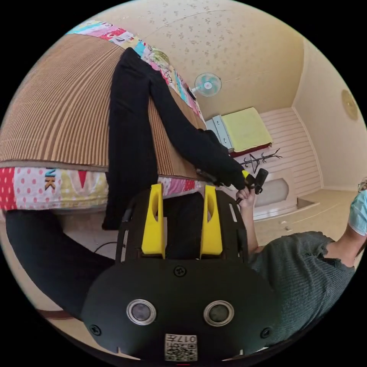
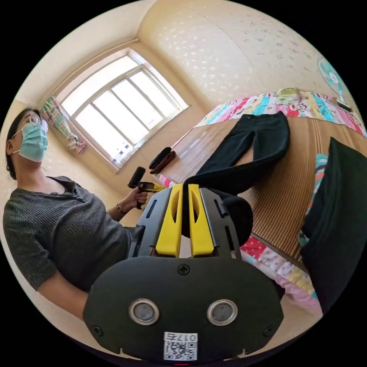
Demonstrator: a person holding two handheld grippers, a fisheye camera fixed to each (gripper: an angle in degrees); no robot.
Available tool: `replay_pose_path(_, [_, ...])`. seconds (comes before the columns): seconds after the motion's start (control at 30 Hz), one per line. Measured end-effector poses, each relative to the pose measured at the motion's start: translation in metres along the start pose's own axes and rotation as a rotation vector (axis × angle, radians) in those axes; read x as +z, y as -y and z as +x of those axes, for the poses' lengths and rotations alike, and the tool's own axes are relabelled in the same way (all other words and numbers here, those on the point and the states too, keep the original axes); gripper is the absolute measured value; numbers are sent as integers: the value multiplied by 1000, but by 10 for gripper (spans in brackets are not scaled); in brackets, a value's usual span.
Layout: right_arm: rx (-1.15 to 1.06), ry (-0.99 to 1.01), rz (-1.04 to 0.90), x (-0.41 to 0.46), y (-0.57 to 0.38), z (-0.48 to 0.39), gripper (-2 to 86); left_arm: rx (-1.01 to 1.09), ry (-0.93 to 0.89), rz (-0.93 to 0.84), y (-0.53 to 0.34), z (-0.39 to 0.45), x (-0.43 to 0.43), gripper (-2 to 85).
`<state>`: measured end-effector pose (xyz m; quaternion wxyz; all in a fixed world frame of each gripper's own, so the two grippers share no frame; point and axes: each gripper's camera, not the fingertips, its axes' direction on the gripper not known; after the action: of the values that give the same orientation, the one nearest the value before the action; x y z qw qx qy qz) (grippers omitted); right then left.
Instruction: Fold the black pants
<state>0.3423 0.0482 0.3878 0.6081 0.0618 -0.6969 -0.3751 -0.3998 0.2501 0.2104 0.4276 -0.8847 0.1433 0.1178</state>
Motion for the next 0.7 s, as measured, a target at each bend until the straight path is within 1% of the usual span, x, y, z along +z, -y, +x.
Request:
replay_pose_path(0.03, [-11,61,-53,34,12,4,32,1,-39,-10,10,0,3,160])
replay_pose_path(0.07, [-10,89,-73,49,16,6,31,-8,-124,-32,28,-2,9,166])
replay_pose_path(0.1, [-6,139,-115,79,21,11,31,-26,-158,-71,46,-8,15,171])
replay_pose_path(0.13, [13,189,-142,104,22,18,31,-39,-143,-100,55,-12,19,173])
replay_pose_path(0.2, [50,275,-139,131,19,28,32,-74,-28,-235,76,-29,38,177])
replay_pose_path(0.23, [76,319,-125,142,16,34,32,-72,-6,-256,78,-32,42,171])
replay_pose_path(0.27, [91,335,-122,146,14,38,33,-65,50,-291,78,-39,47,159])
replay_pose_path(0.3, [130,350,-137,151,11,45,33,-49,90,-310,75,-45,50,116])
replay_pose_path(0.37, [205,330,-221,152,9,59,34,-27,130,-307,65,-55,46,65])
replay_pose_path(0.4, [247,278,-269,145,12,68,35,-32,143,-306,59,-64,43,49])
replay_pose_path(0.43, [280,176,-290,131,17,78,38,-40,143,-307,56,-69,40,48])
replay_pose_path(0.47, [296,115,-291,122,22,83,39,-66,133,-296,49,-81,35,48])
replay_pose_path(0.53, [371,-132,-242,85,54,115,52,-103,109,-268,39,-98,27,47])
replay_pose_path(0.57, [396,-184,-206,75,64,126,56,-121,100,-259,32,-108,23,48])
replay_pose_path(0.6, [427,-254,-79,55,84,148,90,-134,97,-259,26,-117,22,47])
replay_pose_path(0.63, [446,-260,93,35,102,176,131,-138,97,-261,23,-121,21,47])
replay_pose_path(0.67, [473,-251,162,27,109,192,155,-145,93,-269,18,-129,22,47])
replay_pose_path(0.7, [534,-224,261,19,124,229,182,-152,87,-277,12,-136,22,47])
